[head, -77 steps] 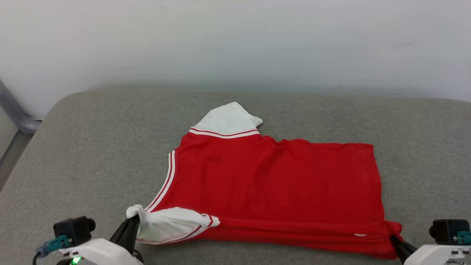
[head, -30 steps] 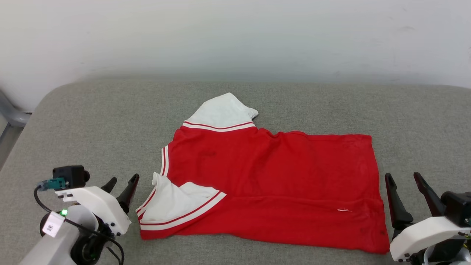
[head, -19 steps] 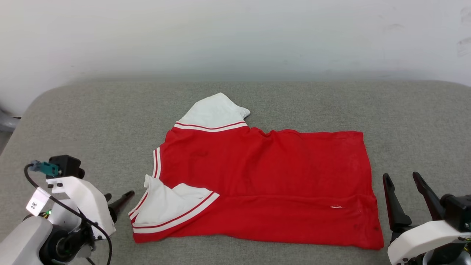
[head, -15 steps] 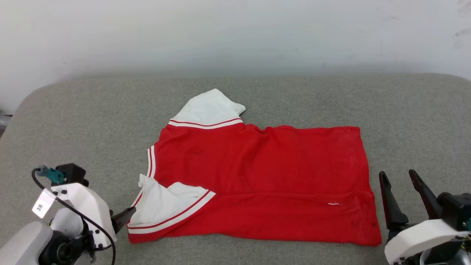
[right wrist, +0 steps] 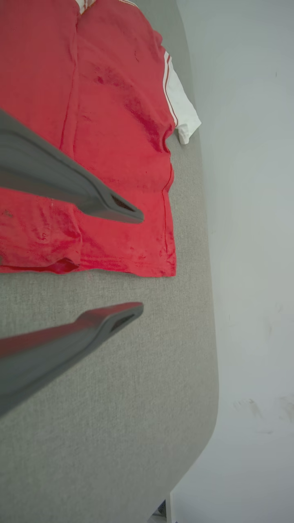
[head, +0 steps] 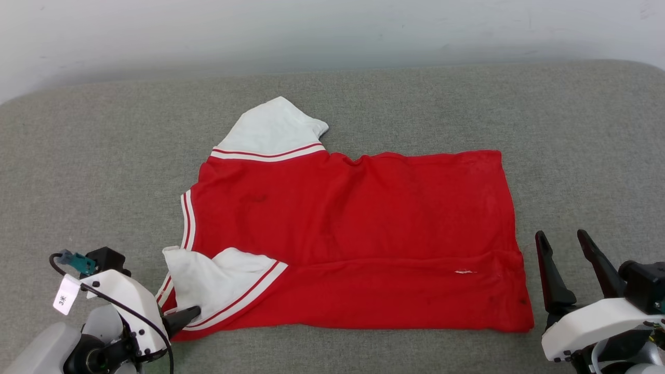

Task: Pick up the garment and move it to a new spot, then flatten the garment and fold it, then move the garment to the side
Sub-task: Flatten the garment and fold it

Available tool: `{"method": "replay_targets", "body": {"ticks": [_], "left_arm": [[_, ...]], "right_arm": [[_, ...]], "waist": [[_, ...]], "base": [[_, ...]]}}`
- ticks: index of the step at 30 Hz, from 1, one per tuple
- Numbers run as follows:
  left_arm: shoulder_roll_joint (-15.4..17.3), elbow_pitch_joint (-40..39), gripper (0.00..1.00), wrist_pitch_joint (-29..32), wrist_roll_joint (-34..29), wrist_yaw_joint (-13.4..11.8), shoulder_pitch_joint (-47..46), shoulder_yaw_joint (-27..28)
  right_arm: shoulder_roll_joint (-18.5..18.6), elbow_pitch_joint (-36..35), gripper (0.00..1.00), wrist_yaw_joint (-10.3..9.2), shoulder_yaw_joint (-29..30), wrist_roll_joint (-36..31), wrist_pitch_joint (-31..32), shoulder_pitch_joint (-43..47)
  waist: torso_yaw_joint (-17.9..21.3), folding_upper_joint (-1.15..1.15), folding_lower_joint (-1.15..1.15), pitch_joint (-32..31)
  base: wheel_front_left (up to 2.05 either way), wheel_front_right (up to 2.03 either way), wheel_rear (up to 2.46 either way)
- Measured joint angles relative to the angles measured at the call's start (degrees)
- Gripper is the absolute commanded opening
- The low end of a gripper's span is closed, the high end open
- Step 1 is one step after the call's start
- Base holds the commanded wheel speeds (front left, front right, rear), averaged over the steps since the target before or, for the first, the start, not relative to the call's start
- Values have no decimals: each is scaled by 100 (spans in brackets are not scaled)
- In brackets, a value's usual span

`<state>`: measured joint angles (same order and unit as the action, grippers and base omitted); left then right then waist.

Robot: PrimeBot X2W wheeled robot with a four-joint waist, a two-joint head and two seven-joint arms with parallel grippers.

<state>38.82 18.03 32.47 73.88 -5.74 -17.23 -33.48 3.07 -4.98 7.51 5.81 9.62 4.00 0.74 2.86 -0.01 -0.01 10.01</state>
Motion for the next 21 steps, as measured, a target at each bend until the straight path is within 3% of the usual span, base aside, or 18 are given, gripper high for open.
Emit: {"method": "replay_targets", "body": {"ticks": [2, 10, 21], "left_arm": [[-37, 111, 0, 4, 5, 112, -36, -1], [-250, 517, 0, -269, -210, 477, -192, -146], [-45, -120, 0, -838, -615, 327, -257, -31]], "right_arm": [[0, 31, 100, 0, 42, 1, 36, -16], [33, 149, 100, 0, 224, 319, 589, -23], [536, 280, 100, -1, 364, 968, 2750, -21]], "waist": [[3, 0, 0, 14], [-64, 0, 1, -100], [-283, 0, 1, -239]], "base": [[0, 0, 0], [0, 0, 0], [0, 0, 0]]}}
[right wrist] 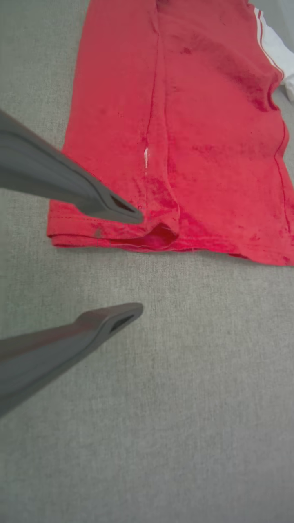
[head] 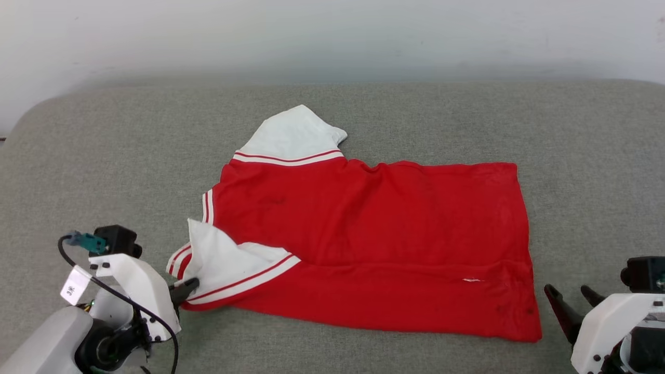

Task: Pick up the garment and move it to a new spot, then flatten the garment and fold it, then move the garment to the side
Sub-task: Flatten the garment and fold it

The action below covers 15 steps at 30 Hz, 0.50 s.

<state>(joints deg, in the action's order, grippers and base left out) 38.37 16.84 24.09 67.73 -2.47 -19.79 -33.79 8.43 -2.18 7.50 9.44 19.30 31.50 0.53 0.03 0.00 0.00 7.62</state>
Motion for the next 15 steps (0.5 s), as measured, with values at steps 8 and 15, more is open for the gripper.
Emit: {"method": "replay_targets", "body": {"ticks": [8, 15], "left_arm": [[159, -649, 0, -109, -123, -183, -50, 90], [158, -879, 0, -107, -152, -256, -52, 63]], "right_arm": [[85, 193, 100, 0, -319, 86, 1092, -105], [86, 831, 100, -1, -579, 183, 1251, -400]], "waist": [[-144, 0, 0, 223], [-223, 0, 0, 380]], "base": [[0, 0, 0], [0, 0, 0]]}}
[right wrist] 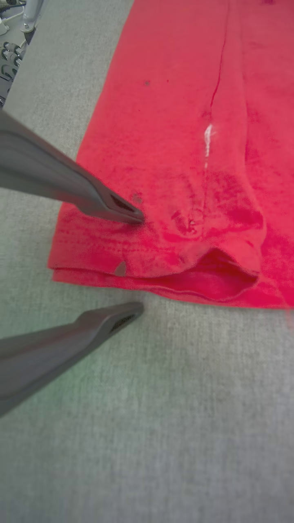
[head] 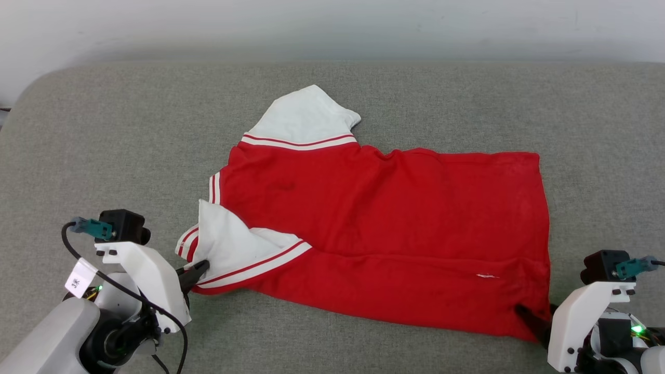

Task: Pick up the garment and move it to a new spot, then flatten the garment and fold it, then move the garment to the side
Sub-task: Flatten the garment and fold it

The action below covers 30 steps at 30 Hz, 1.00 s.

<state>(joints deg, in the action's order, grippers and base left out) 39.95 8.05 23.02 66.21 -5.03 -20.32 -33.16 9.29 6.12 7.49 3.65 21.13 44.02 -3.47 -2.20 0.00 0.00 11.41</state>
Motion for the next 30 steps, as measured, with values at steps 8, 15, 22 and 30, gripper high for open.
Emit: {"method": "replay_targets", "body": {"ticks": [8, 15, 22, 30], "left_arm": [[-32, -20, 0, -2, 10, 9, 21, -25], [-55, -43, 0, -116, -49, 45, 120, -78], [10, -242, 0, -359, -100, -114, 602, -112], [162, -660, 0, -464, -49, -468, 1299, -129]], "right_arm": [[53, 363, 0, -7, -198, 180, 114, -210], [205, 279, 0, 4, -214, 200, -13, -270], [389, -110, 0, 2, -279, 211, 21, -21], [433, -528, 0, 2, -229, 264, 149, 597]], "waist": [[-30, 0, 0, 29], [-51, 0, 0, -174], [-62, 0, 0, -684], [-141, 0, -1, -1209]], "base": [[0, 0, 0], [0, 0, 0], [0, 0, 0], [0, 0, 0]]}}
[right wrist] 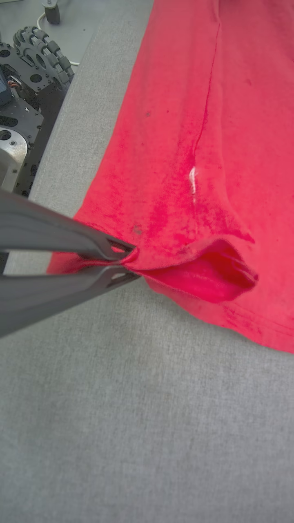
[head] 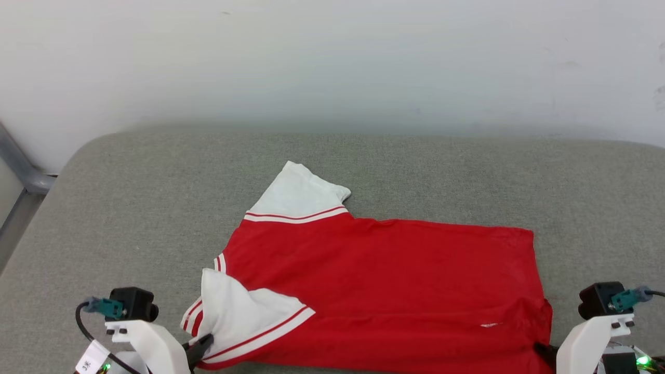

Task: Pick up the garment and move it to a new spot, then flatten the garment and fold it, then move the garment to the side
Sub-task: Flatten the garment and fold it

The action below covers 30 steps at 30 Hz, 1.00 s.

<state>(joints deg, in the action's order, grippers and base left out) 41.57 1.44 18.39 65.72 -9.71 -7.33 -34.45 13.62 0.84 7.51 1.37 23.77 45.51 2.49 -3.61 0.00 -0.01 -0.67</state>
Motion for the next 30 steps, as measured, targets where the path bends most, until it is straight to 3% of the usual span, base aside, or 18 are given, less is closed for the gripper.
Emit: {"method": "replay_targets", "body": {"ticks": [7, 13, 14, 15, 16, 17, 18, 25, 30], "left_arm": [[8, -112, 0, -154, 108, -274, 622, -23], [-248, 199, 0, -313, 101, -224, 762, -167], [-314, 282, 6, -363, 89, -183, 761, -186], [-377, 376, 22, -377, 79, -149, 748, -207], [-407, 471, 49, -360, 44, -131, 728, -257], [-435, 559, 100, -372, 2, -99, 709, -290], [-487, 641, 100, -433, -1, -87, 681, -285], [-627, 1049, 100, -693, -167, 114, 479, -319], [-619, 1087, 100, -1288, -502, 36, 310, -169]], "right_arm": [[-63, -131, 0, 0, 1, 37, 68, 421], [-175, 100, 0, 0, -25, -45, -153, 641], [-201, 155, 0, 0, -14, -53, -240, 645], [-210, 223, 8, 0, -20, -69, -331, 645], [-210, 293, 31, 0, -31, -96, -412, 649], [-212, 341, 87, -1, -41, -103, -504, 665], [-226, 386, 100, -1, -44, -94, -604, 678], [-272, 394, 100, -1, -159, -105, -1357, 705], [-499, 121, 100, -1, 104, -449, -2628, 621]], "waist": [[-43, 0, 0, -159], [-46, 0, 0, -169], [-41, 0, 0, -163], [-36, 0, 0, -157], [-32, 0, 0, -153], [-27, 0, 1, -151], [-19, 0, 0, -148], [45, 0, 1, -182], [81, 0, 0, -258]], "base": [[0, 0, 0], [0, 0, 0], [0, 0, 0], [0, 0, 0], [0, 0, 0], [0, 0, 0], [0, 0, 0], [0, 0, 0], [0, 0, 0]]}}
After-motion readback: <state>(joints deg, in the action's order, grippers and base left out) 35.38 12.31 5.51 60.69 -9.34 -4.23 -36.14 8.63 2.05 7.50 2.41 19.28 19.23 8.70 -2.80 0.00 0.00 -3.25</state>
